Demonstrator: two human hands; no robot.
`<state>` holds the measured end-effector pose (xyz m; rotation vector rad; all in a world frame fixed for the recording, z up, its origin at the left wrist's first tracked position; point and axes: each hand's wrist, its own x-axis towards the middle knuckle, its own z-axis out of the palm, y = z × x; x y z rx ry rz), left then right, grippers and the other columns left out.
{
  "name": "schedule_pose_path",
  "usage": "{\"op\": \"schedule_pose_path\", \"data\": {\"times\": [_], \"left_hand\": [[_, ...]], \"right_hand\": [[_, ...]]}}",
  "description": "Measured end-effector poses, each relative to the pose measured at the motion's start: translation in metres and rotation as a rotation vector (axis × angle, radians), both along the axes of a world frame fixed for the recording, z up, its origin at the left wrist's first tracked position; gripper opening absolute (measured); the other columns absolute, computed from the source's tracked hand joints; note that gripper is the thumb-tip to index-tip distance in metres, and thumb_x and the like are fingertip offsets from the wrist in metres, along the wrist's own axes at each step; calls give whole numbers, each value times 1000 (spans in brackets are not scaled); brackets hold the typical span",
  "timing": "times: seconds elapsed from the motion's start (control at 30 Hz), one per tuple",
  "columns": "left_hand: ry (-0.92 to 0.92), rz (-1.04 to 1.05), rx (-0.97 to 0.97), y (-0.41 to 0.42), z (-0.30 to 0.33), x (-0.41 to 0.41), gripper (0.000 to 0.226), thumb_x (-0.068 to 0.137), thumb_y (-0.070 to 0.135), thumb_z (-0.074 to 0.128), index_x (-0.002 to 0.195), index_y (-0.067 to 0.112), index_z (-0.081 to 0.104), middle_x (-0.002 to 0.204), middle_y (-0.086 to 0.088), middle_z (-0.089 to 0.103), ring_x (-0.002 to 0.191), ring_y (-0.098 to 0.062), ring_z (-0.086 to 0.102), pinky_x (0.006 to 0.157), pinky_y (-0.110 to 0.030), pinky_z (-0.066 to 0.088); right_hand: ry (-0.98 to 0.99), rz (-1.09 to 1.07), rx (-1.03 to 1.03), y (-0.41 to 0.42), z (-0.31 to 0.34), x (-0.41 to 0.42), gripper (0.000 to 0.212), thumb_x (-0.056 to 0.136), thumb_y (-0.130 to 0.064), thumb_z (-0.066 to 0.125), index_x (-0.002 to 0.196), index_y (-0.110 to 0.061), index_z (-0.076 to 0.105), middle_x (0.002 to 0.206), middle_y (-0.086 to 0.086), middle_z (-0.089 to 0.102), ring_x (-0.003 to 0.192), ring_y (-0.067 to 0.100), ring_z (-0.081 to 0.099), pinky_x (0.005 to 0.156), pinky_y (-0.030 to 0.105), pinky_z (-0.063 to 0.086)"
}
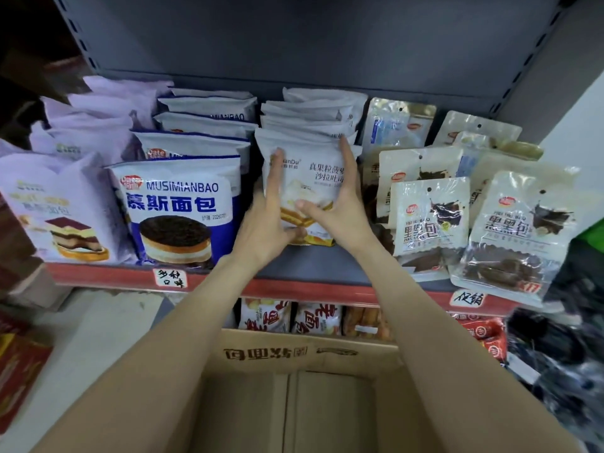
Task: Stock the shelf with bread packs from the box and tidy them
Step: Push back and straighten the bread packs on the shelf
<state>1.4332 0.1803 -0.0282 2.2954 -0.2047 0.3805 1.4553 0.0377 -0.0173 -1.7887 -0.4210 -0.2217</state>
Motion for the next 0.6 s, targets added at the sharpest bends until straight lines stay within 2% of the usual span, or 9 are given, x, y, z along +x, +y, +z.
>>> {"op": "schedule_pose_path", "data": {"times": [0.1, 0.17, 0.2, 0.27, 0.33, 0.4, 0.43, 0.5, 0.6], "left_hand": [[-8, 19, 2, -1, -8, -7, 128, 70, 13, 81, 137, 48, -22, 156, -13, 12, 130, -34, 40, 84, -36, 47], [-34, -30, -111, -1, -14, -9, 129, 69, 10, 81, 138, 47, -22, 157, -1, 3, 143, -21, 22, 105, -36, 39], [-52, -58, -190, 1, -15, -8, 129, 69, 10, 81, 138, 47, -21, 157, 5, -1, 145, -14, 12, 113, -39, 31], [-44, -63, -310, 4, -16, -2, 131, 67, 19, 82, 142, 45, -21, 159, 7, -3, 147, -11, 8, 117, -44, 24], [7, -45, -417, 5, -15, 4, 135, 64, 23, 86, 145, 38, -21, 159, 1, 8, 145, -12, 16, 115, -42, 29], [90, -60, -521, 1, -11, 8, 130, 64, 5, 85, 147, 30, -13, 149, 3, 33, 134, -9, 38, 105, -25, 42], [120, -76, -535, -1, -10, 11, 122, 64, -3, 82, 145, 28, -4, 138, 7, 43, 124, -7, 47, 97, -15, 45], [113, -93, -511, -2, -9, 18, 110, 64, -8, 80, 138, 28, 7, 124, 13, 49, 112, 0, 52, 85, -5, 44], [82, -80, -515, 3, -14, 26, 115, 62, -10, 80, 146, 16, 5, 134, 3, 47, 122, -5, 49, 94, -9, 42]], "right_hand": [[-17, 8, -58, 0, -5, -1, 112, 71, 4, 76, 147, -15, -3, 149, -10, 4, 133, -20, 9, 108, 4, 16], [-3, -24, -21, 1, -6, -4, 119, 69, 2, 78, 147, -17, -11, 150, -14, -1, 139, -10, 4, 114, 11, 13], [-1, -45, 13, 2, -6, -5, 122, 69, 3, 79, 147, -15, -14, 148, -18, -1, 137, -14, 4, 113, 10, 14], [0, -72, 61, 3, -6, -5, 125, 68, 4, 79, 146, -10, -18, 142, -26, 0, 129, -26, 9, 106, 2, 17], [63, -46, 88, 5, -5, -3, 122, 69, 4, 78, 147, -15, -12, 148, -17, 10, 133, -14, 19, 104, 2, 23], [138, -8, 109, 8, -4, -2, 112, 71, 5, 76, 146, -27, 0, 144, -3, 34, 130, 6, 38, 99, 5, 36], [153, -18, 119, 9, -4, -1, 110, 72, 5, 75, 146, -26, 0, 139, 0, 42, 124, 7, 45, 95, 6, 40], [156, -54, 138, 11, -6, 2, 109, 74, 4, 74, 149, -20, -2, 134, 0, 47, 116, 1, 49, 89, 4, 42], [139, -80, 80, 12, -9, 6, 104, 77, -7, 75, 150, -18, 2, 124, -12, 50, 104, -14, 49, 82, -2, 39]]}}
